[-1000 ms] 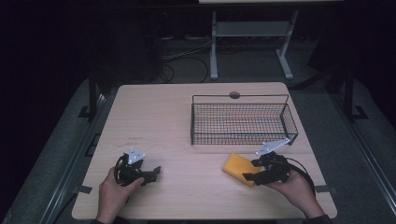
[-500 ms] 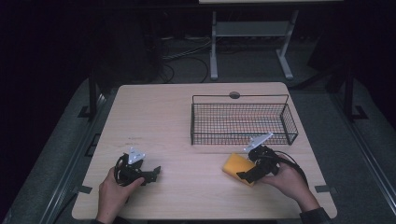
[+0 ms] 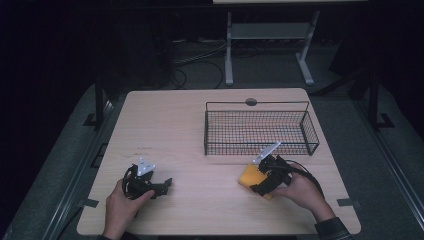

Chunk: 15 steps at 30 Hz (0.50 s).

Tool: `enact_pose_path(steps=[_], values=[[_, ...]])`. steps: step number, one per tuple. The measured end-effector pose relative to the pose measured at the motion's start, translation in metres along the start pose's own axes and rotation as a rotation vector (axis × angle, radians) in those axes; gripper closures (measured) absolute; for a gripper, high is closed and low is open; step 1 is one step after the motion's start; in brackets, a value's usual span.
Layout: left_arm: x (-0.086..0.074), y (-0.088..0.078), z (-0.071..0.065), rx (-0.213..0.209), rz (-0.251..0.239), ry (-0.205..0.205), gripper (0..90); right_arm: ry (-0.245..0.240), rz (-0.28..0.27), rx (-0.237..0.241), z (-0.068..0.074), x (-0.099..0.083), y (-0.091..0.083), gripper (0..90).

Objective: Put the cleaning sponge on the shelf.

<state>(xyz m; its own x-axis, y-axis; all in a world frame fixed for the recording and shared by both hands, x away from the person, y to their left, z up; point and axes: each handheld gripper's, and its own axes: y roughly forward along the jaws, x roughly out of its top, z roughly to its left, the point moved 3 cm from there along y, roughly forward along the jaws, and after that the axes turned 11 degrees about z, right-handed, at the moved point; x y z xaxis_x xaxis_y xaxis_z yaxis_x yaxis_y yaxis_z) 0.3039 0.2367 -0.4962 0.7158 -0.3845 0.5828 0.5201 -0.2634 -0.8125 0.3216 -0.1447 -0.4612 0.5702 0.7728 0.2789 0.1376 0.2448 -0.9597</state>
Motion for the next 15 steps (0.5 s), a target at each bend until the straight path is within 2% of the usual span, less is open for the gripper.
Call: enact_pose_path(steps=[7,15], values=[[0.000,0.000,0.000,0.000,0.000,0.000,12.9,-0.013,0.041,-0.007,0.002,-0.001,0.011,10.5],[0.000,0.000,0.000,0.001,0.000,0.001,12.9,-0.012,0.053,-0.007,0.001,-0.002,0.014,15.1]])
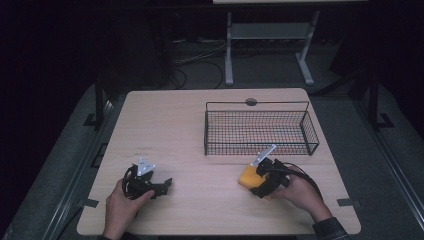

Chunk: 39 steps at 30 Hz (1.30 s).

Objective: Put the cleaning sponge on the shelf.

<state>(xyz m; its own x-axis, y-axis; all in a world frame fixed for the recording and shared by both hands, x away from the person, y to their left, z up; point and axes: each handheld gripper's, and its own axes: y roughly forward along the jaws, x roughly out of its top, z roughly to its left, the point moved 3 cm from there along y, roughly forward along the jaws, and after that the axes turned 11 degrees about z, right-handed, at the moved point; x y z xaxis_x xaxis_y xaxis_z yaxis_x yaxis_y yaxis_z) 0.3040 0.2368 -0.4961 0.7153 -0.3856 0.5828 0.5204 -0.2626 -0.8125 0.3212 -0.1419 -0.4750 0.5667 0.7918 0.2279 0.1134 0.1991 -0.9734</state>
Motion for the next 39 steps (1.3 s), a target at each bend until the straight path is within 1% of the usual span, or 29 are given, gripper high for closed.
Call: enact_pose_path(steps=[1,2,3,5,9,12,21,31,39], values=[[0.000,0.000,0.000,0.000,0.000,0.000,12.9,0.000,0.000,0.000,0.000,0.000,0.000,15.1],[0.000,0.000,0.000,-0.001,0.000,-0.001,12.9,0.000,-0.002,-0.003,0.000,0.000,0.000,19.5],[0.000,0.000,0.000,-0.001,-0.001,-0.001,12.9,-0.002,-0.002,-0.005,0.000,0.000,0.000,21.0],[0.000,0.000,0.000,-0.001,0.000,-0.001,12.9,0.001,-0.007,0.000,0.000,0.000,-0.001,21.7],[0.000,0.000,0.000,-0.001,-0.001,-0.001,12.9,-0.002,-0.007,-0.005,-0.001,-0.001,-0.002,22.0],[0.000,0.000,0.000,0.000,-0.001,-0.001,12.9,0.007,-0.016,0.000,-0.001,-0.002,-0.004,22.2],[0.000,0.000,0.000,0.000,-0.001,0.000,12.9,0.009,-0.037,0.004,-0.003,-0.004,-0.010,22.5],[0.000,0.000,0.000,-0.001,-0.001,-0.001,12.9,0.013,-0.059,0.010,-0.001,-0.006,-0.022,22.5],[0.000,0.000,0.000,0.000,-0.003,-0.003,12.9,0.024,-0.090,0.009,-0.004,-0.008,-0.038,22.6]])
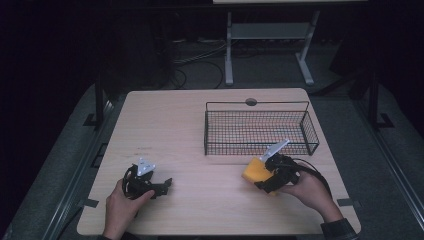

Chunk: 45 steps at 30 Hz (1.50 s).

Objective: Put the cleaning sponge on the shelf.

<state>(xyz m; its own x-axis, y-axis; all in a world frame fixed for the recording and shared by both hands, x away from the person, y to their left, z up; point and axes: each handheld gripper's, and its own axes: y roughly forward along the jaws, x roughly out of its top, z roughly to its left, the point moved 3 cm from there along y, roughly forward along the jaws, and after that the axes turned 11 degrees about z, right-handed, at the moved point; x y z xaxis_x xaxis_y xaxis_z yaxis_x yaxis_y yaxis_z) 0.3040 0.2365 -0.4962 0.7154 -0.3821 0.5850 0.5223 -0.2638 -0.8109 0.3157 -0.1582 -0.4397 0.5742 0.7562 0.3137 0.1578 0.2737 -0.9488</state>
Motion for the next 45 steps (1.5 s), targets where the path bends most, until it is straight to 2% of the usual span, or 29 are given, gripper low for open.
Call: enact_pose_path(steps=[21,34,45], values=[[0.000,0.000,0.000,-0.001,0.000,-0.001,12.9,0.046,-0.074,-0.021,-0.014,0.000,-0.038,22.7],[0.000,0.000,0.000,-0.001,0.000,-0.002,12.9,0.080,-0.103,-0.038,-0.025,0.003,-0.049,22.8],[0.000,0.000,0.000,0.001,0.004,0.004,12.9,0.114,-0.124,-0.055,-0.043,0.010,-0.056,22.8]])
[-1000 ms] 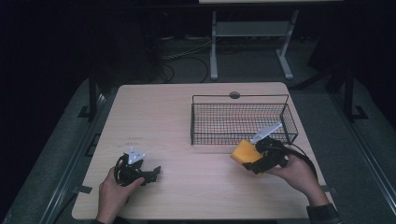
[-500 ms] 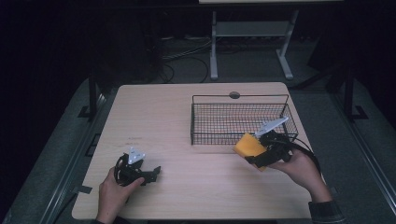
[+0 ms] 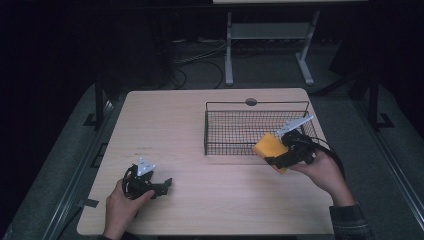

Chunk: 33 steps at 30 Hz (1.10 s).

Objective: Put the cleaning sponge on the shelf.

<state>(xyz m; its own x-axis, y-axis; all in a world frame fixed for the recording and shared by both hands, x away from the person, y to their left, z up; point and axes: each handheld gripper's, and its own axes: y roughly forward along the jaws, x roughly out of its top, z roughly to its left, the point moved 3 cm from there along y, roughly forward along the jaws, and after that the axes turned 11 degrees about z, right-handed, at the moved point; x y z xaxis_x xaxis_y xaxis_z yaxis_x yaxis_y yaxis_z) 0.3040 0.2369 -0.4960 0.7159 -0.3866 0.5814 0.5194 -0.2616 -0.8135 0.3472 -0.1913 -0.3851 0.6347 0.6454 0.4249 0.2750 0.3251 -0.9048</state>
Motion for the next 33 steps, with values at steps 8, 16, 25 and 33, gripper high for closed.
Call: enact_pose_path(steps=[8,16,25,33], values=[[0.000,0.000,0.000,-0.001,-0.002,-0.005,12.9,0.031,0.021,-0.027,-0.018,0.004,0.001,22.8],[0.000,0.000,0.000,-0.001,-0.001,-0.003,12.9,0.062,0.031,-0.054,-0.034,0.007,-0.003,22.9],[0.000,0.000,0.000,-0.001,0.001,-0.002,12.9,0.101,0.036,-0.078,-0.051,0.010,-0.007,22.9],[0.000,0.000,0.000,-0.001,0.001,-0.002,12.9,0.151,0.039,-0.101,-0.070,0.013,-0.009,22.9]])
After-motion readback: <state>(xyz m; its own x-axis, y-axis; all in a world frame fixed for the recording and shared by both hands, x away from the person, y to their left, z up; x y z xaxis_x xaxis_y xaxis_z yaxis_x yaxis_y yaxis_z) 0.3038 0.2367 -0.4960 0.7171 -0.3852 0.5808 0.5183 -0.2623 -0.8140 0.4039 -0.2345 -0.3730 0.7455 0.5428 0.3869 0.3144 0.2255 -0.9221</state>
